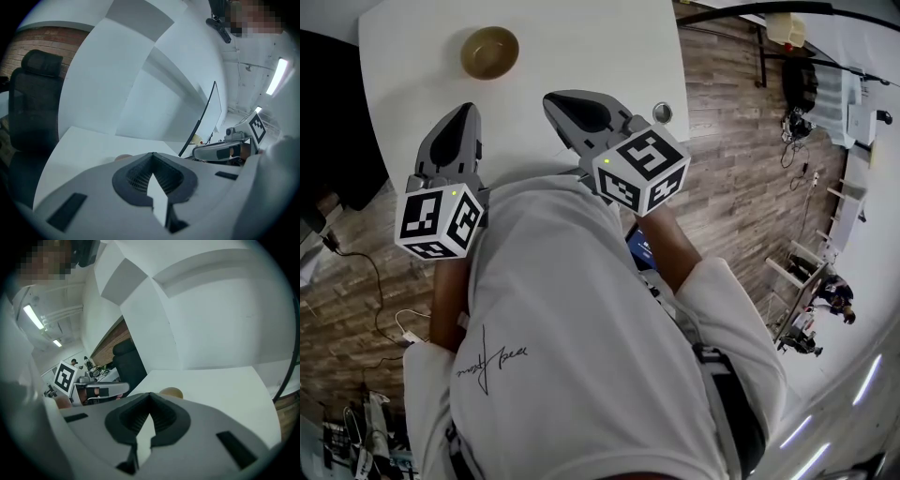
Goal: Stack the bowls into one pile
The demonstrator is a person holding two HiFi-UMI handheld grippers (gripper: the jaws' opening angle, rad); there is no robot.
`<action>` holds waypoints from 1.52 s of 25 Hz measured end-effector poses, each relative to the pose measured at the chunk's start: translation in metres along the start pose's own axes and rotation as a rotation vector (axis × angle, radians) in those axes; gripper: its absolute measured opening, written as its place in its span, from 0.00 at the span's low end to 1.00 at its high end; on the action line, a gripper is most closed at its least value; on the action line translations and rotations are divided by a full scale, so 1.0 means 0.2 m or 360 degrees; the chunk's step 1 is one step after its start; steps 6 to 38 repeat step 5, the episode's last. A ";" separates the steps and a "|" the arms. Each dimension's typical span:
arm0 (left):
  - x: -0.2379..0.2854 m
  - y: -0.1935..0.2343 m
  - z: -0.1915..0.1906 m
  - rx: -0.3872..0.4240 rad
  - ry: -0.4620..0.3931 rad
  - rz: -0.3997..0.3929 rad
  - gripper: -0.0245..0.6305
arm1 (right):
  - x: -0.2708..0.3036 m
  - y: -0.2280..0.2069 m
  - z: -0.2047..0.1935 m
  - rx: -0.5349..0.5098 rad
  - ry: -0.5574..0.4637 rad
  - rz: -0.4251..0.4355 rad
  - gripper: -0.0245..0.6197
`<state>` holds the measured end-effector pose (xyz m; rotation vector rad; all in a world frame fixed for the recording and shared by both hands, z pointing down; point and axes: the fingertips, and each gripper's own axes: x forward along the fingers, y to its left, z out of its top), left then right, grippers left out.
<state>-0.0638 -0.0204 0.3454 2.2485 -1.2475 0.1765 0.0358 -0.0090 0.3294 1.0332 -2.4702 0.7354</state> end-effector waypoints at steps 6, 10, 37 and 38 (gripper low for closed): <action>-0.01 0.01 -0.02 0.0000 0.0009 0.0000 0.04 | -0.01 0.02 0.00 -0.0009 -0.0010 0.0001 0.05; -0.01 0.01 -0.02 0.0000 0.0009 0.0000 0.04 | -0.01 0.02 0.00 -0.0009 -0.0010 0.0001 0.05; -0.01 0.01 -0.02 0.0000 0.0009 0.0000 0.04 | -0.01 0.02 0.00 -0.0009 -0.0010 0.0001 0.05; -0.01 0.01 -0.02 0.0000 0.0009 0.0000 0.04 | -0.01 0.02 0.00 -0.0009 -0.0010 0.0001 0.05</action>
